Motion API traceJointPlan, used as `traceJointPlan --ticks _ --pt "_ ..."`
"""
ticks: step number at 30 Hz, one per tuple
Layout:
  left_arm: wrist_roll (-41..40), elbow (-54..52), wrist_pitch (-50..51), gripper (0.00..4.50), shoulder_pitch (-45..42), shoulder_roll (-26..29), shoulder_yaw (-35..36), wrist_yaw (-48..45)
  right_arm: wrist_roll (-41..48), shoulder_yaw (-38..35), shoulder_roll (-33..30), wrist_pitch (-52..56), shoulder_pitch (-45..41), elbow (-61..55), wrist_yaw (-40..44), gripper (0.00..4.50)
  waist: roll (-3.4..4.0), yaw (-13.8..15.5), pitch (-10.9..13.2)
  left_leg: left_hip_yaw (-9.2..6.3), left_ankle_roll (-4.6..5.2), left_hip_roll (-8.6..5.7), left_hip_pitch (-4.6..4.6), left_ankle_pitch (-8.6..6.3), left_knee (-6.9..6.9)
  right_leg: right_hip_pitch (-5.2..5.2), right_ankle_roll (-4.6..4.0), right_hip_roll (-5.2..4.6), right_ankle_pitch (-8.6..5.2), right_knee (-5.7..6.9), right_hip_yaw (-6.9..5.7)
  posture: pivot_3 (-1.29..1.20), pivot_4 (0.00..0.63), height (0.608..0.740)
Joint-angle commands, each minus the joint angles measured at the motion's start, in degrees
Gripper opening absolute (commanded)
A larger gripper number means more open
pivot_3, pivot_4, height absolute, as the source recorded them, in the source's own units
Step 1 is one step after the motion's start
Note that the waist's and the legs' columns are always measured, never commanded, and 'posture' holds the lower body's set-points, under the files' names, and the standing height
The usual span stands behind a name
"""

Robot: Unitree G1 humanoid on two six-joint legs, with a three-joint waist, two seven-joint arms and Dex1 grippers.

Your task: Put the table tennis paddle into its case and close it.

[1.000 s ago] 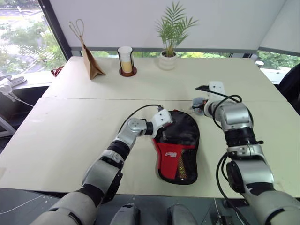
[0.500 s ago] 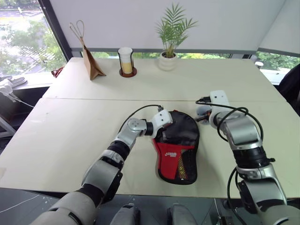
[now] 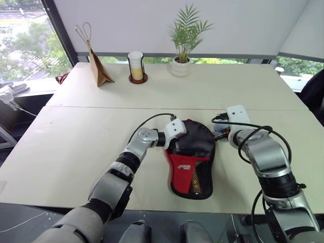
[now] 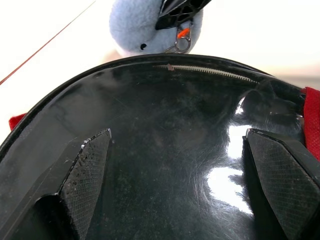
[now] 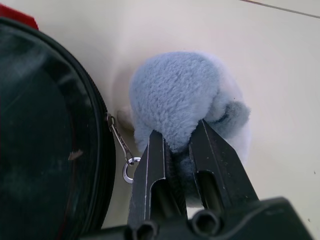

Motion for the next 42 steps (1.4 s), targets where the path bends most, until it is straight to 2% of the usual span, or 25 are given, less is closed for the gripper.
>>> traceJointPlan --ticks 1,8,11,19,31,42 --pt "4.0 4.1 2.4 4.50 2.8 2.1 -2.6 0.2 1.3 1.3 -1.7 2.9 1.9 -3.3 1.2 0.14 0.00 0.0 0.0 0.00 0.00 0.00 0.01 0.00 0.00 0.01 0.00 0.00 0.00 0.00 0.00 0.00 0.150 0.740" --pt "4.0 4.2 2.4 4.50 2.8 2.1 -2.6 0.5 3.0 1.4 -3.5 7.1 4.8 -10.2 1.7 0.14 -0.01 0.2 0.0 0.00 0.06 0.01 0.26 -0.04 -0.11 0.27 0.01 0.00 -0.01 -0.12 0.00 0.00 0.150 0.740" --pt "4.0 4.2 2.4 4.50 2.7 2.1 -2.6 0.7 3.9 0.2 -3.4 10.7 5.9 -13.6 1.6 0.14 -0.02 0.2 0.0 0.00 0.49 0.02 0.59 -0.29 -0.19 0.57 0.02 0.01 -0.02 -0.20 0.00 0.00 0.150 0.740" --pt "4.1 4.5 2.3 4.50 2.7 2.0 -2.8 1.2 6.6 -3.0 -5.1 14.2 10.1 -21.4 1.9 0.14 -0.02 0.3 0.0 0.00 0.52 0.02 0.62 -0.30 -0.19 0.62 0.02 0.02 -0.02 -0.24 0.02 0.00 0.150 0.740" --pt "4.2 5.5 2.3 4.50 2.1 1.9 -2.9 2.0 17.5 -6.9 -15.4 14.2 17.2 -29.6 6.1 0.14 -0.07 0.5 0.0 -0.01 0.59 0.02 0.66 -0.34 -0.18 0.75 0.05 0.02 -0.03 -0.35 -0.01 0.00 0.150 0.740" --pt "4.3 6.0 1.9 4.50 1.8 1.9 -3.0 2.1 25.5 -5.3 -23.6 14.2 19.4 -35.7 7.5 0.14 -0.13 1.8 0.1 -0.01 0.64 0.02 0.65 -0.37 -0.17 0.86 0.06 0.00 -0.04 -0.58 -0.04 0.00 0.150 0.740"
